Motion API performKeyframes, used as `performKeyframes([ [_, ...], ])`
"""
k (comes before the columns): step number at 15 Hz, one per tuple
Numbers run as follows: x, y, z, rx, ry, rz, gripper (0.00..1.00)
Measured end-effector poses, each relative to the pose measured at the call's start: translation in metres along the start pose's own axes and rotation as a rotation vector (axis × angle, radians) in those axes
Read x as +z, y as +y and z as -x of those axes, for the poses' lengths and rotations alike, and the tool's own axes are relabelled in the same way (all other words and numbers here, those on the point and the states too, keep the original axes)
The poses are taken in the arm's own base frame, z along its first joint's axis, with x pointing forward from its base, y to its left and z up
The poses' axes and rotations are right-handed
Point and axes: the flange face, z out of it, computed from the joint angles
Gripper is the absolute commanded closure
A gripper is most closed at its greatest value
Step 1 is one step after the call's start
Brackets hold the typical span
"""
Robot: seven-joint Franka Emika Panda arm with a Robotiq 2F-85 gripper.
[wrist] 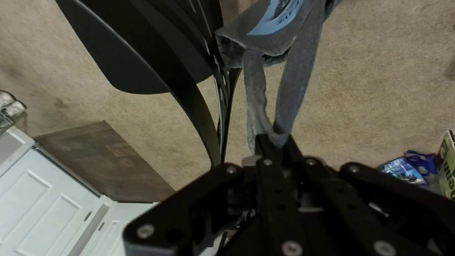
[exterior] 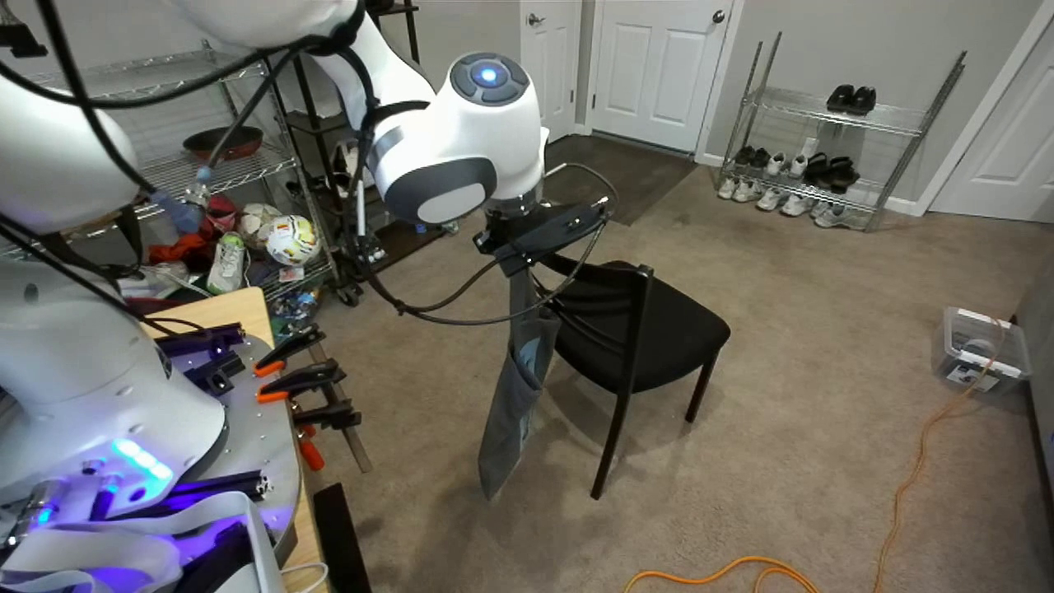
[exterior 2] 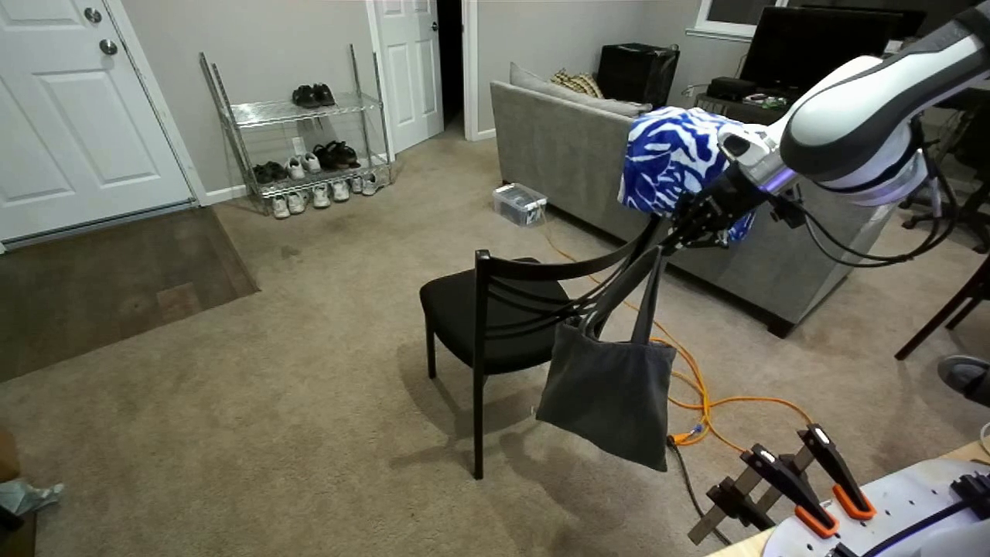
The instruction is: Move the bag to the other side of the chair
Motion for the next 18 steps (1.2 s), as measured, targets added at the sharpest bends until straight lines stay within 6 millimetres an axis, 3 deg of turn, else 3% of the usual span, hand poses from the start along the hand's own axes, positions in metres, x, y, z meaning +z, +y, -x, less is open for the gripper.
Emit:
performKeyframes([
  [5, -0.037, -0.004, 0.068, 0.093, 0.022, 0.062, 0.98],
  [9, -0.055, -0.004, 0.107, 0.170, 0.048, 0.093, 0.98],
  [11, -0.063, 0.000, 0.120, 0.197, 0.056, 0.113, 0.98],
  [12, -0.067, 0.002, 0.125, 0.207, 0.059, 0.122, 0.90],
  [13, -0.069, 0.005, 0.129, 0.216, 0.062, 0.131, 0.90],
  [18, -0.071, 0.008, 0.132, 0.225, 0.074, 0.142, 0.90],
])
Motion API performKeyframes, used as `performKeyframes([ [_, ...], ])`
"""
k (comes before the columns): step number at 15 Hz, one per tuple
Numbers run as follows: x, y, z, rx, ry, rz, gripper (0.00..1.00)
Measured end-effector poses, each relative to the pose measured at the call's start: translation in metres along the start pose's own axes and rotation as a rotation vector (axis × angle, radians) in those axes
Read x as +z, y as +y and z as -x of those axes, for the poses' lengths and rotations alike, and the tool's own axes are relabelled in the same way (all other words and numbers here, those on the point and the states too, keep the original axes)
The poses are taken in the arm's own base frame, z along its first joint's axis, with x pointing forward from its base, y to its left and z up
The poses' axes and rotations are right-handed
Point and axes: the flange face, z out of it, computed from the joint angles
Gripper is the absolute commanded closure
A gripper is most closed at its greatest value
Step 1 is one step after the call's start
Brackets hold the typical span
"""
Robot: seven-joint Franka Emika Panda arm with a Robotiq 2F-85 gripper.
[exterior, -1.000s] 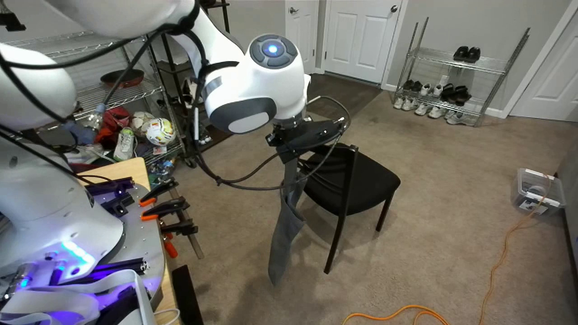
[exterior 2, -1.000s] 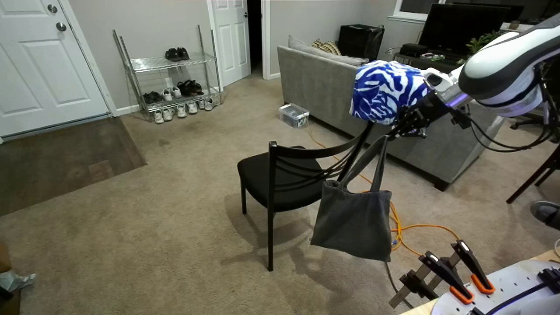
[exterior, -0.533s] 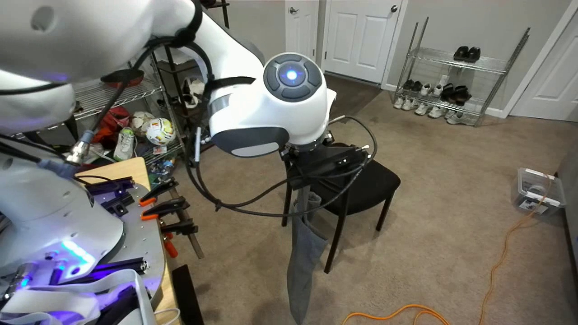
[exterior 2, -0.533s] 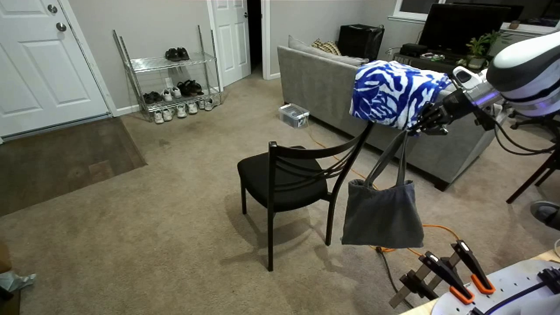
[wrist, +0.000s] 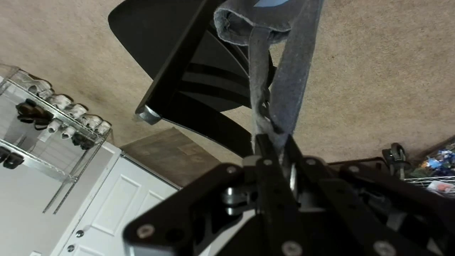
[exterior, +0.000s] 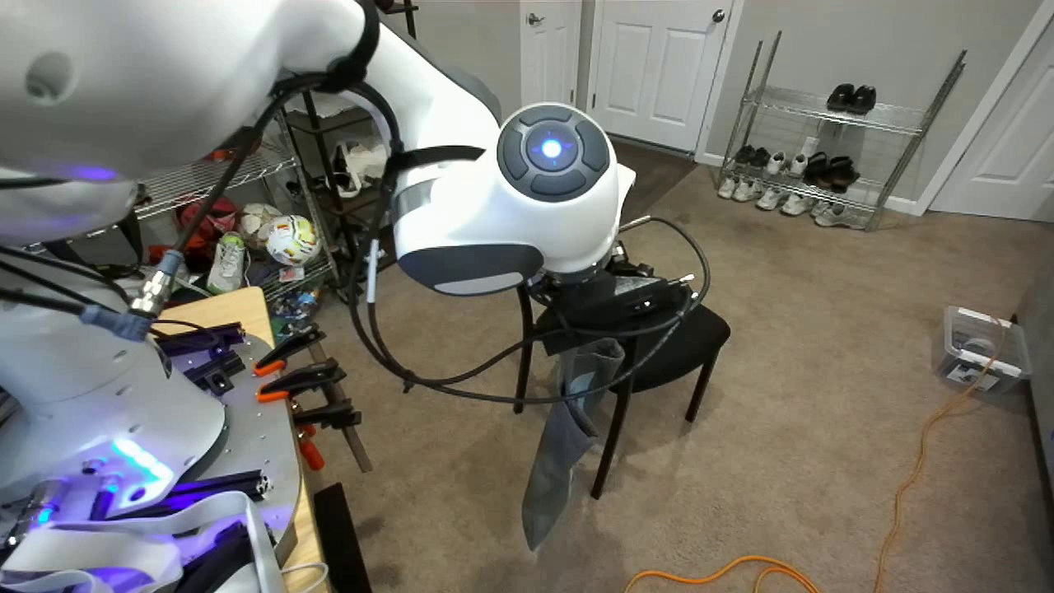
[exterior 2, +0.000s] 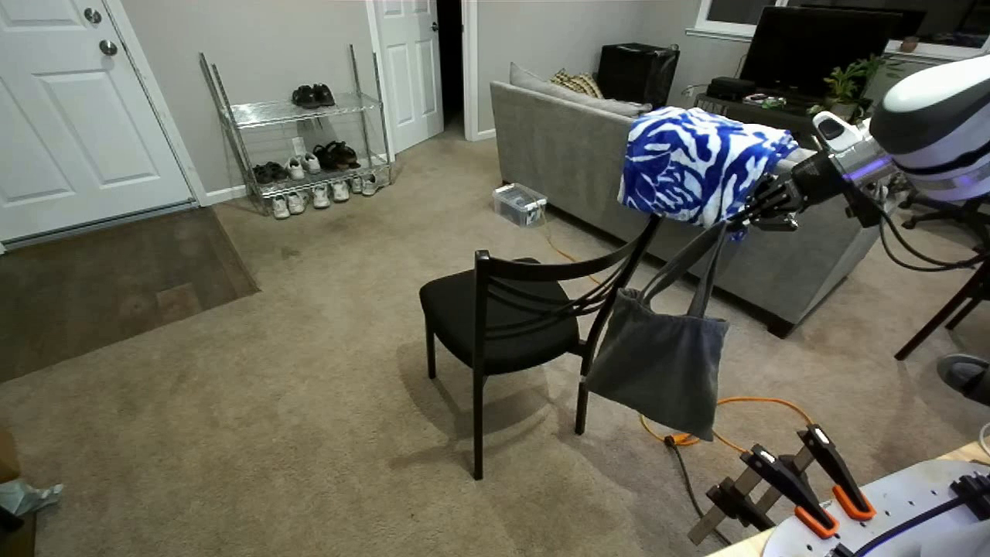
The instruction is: Move the bag to the other side of the chair
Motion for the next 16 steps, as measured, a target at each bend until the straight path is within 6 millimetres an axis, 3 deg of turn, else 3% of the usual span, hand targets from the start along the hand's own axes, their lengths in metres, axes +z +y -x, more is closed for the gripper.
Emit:
performKeyframes([
  [6, 0.000, 0.000, 0.000, 0.000, 0.001, 0.000, 0.90],
  [7, 0.000, 0.000, 0.000, 0.000, 0.001, 0.000, 0.98],
  [9, 0.001, 0.000, 0.001, 0.002, 0.000, -0.001, 0.98],
  [16, -0.015, 0.018, 0.032, 0.045, -0.035, 0.046, 0.98],
])
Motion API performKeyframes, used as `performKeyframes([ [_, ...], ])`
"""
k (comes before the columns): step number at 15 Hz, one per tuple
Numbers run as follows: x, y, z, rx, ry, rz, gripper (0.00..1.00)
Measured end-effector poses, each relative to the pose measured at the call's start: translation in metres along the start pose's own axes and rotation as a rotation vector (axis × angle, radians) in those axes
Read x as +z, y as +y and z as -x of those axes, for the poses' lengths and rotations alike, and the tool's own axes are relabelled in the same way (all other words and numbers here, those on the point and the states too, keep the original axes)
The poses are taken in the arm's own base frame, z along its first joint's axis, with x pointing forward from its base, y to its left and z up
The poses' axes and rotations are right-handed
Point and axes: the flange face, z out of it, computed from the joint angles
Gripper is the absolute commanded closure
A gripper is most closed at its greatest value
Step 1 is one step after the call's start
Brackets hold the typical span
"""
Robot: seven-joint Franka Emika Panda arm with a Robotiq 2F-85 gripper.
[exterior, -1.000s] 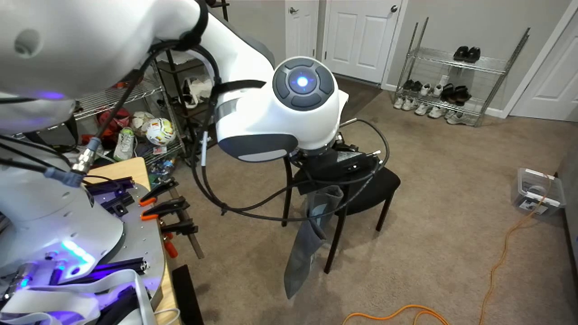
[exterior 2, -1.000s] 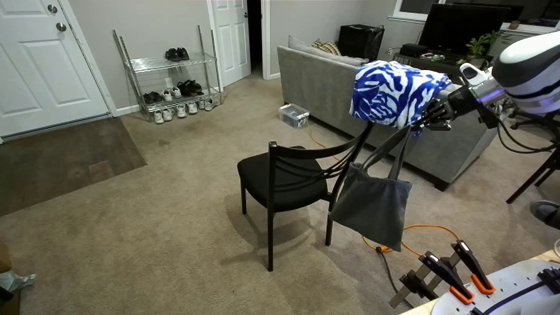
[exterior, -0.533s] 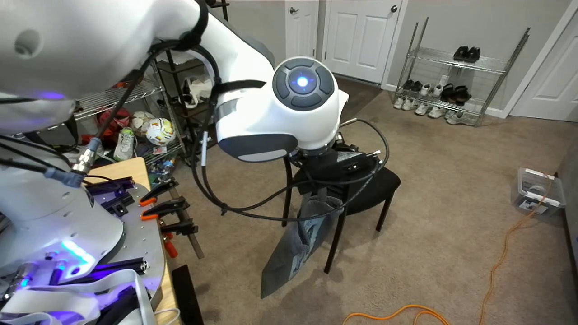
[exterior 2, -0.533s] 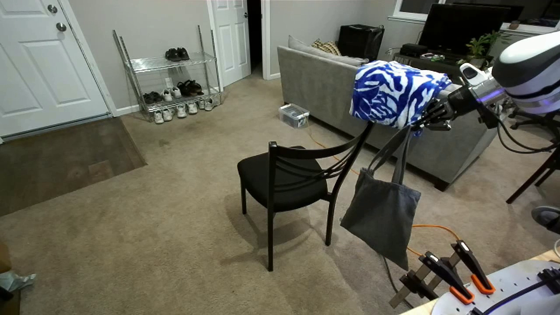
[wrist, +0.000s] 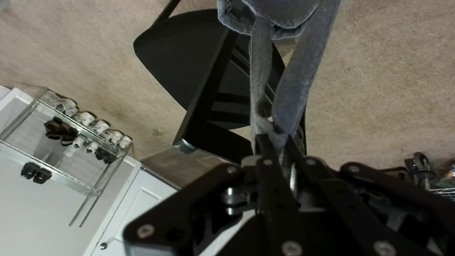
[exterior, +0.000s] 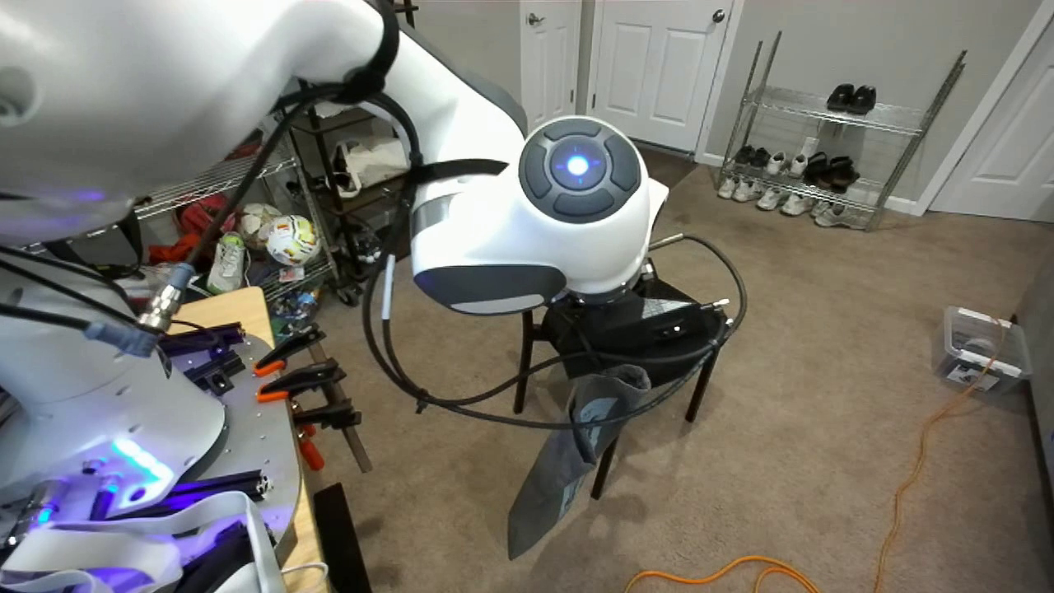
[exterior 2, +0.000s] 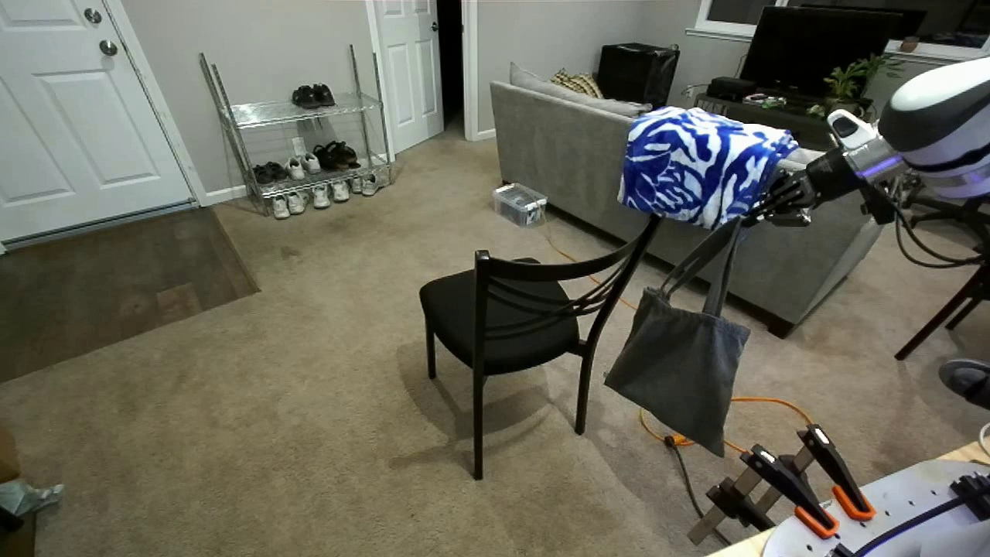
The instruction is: Move the bag to the other side of the chair
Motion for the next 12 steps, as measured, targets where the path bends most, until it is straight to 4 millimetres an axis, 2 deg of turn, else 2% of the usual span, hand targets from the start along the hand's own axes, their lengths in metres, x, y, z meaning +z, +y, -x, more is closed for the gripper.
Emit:
performKeyframes([
  [4, -0.010, 0.017, 0.017, 0.022, -0.022, 0.038, 0.98],
  [7, -0.015, 0.039, 0.022, 0.035, -0.031, 0.073, 0.98],
  [12, -0.009, 0.080, 0.001, 0.032, -0.024, 0.113, 0.98],
])
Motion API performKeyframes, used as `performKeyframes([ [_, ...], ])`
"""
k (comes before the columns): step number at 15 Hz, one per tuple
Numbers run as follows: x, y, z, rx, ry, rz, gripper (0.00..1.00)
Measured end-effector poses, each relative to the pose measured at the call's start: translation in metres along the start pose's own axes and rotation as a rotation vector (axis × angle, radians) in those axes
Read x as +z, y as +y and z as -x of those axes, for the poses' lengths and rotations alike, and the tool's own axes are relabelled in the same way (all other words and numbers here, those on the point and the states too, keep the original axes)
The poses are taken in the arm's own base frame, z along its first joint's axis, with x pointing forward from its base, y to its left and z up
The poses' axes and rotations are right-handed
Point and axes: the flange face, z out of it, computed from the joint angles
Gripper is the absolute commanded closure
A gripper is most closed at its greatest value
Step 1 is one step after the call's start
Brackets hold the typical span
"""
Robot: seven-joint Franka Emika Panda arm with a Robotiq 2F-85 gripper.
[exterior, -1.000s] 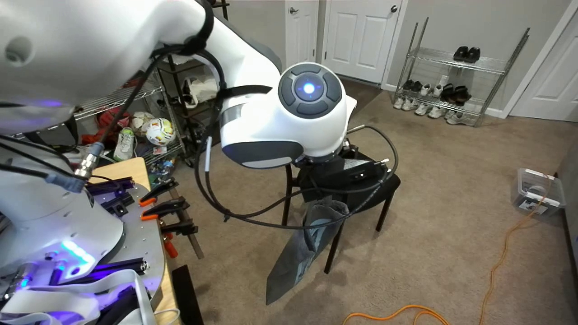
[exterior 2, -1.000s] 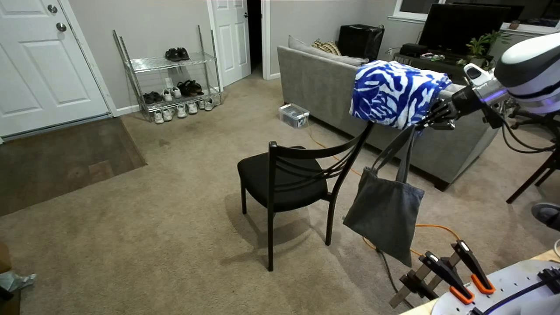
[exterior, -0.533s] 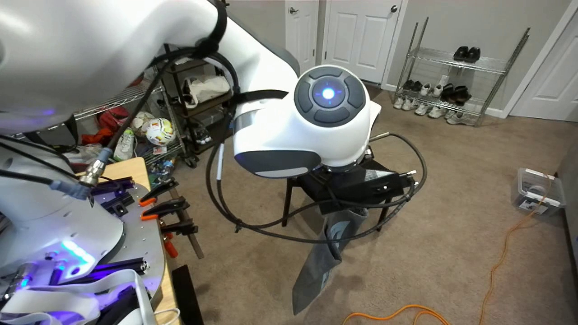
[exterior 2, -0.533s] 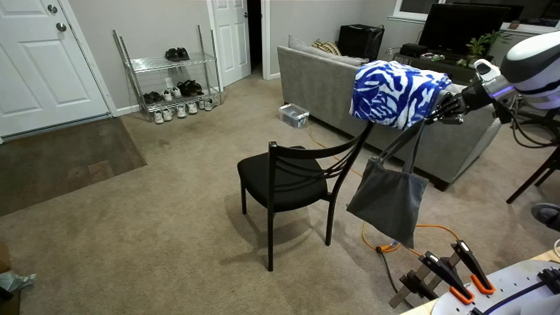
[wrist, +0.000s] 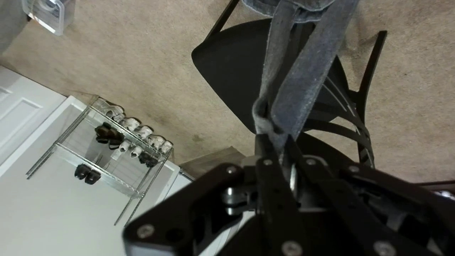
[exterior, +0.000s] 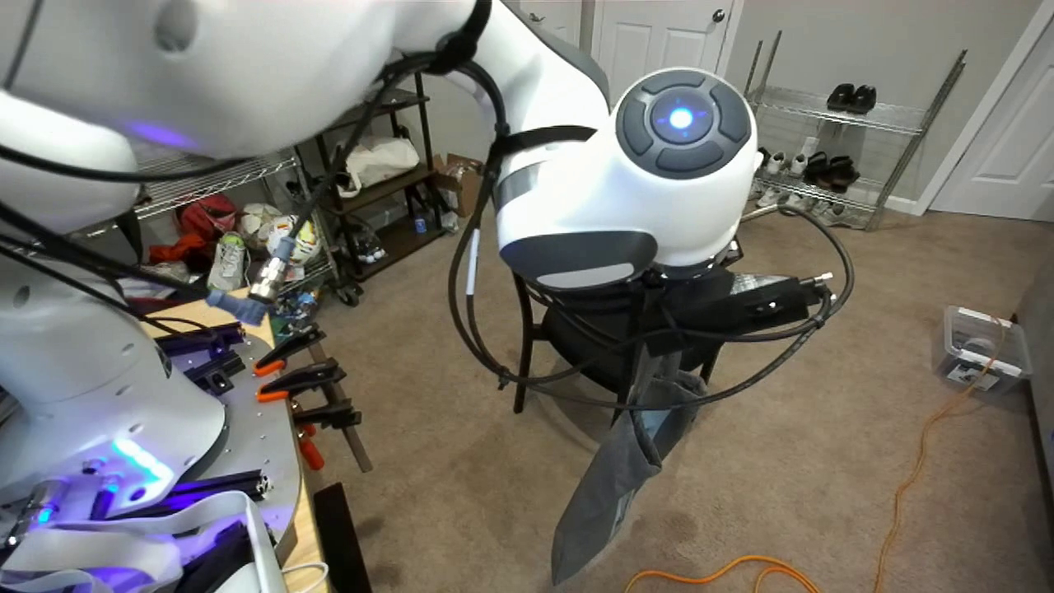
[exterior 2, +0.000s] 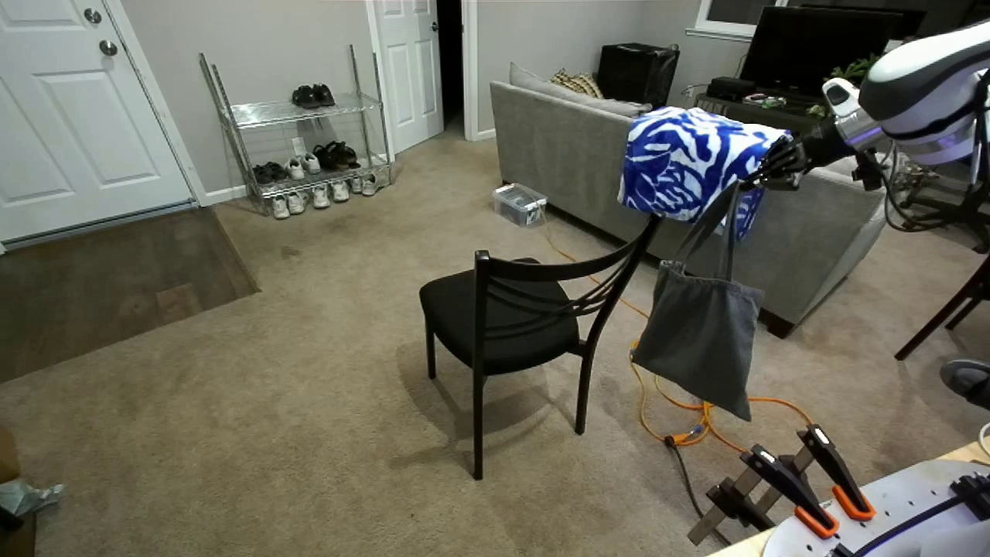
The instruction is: Move the bag to the other side of the chair
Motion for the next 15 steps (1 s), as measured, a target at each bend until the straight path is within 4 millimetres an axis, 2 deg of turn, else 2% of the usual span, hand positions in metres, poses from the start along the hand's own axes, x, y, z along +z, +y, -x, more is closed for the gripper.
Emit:
performKeyframes([
  [8, 0.044, 0.035, -0.048, -0.016, 0.008, -0.001, 0.98],
  [15, 0.077, 0.028, -0.098, -0.072, 0.039, -0.044, 0.98],
])
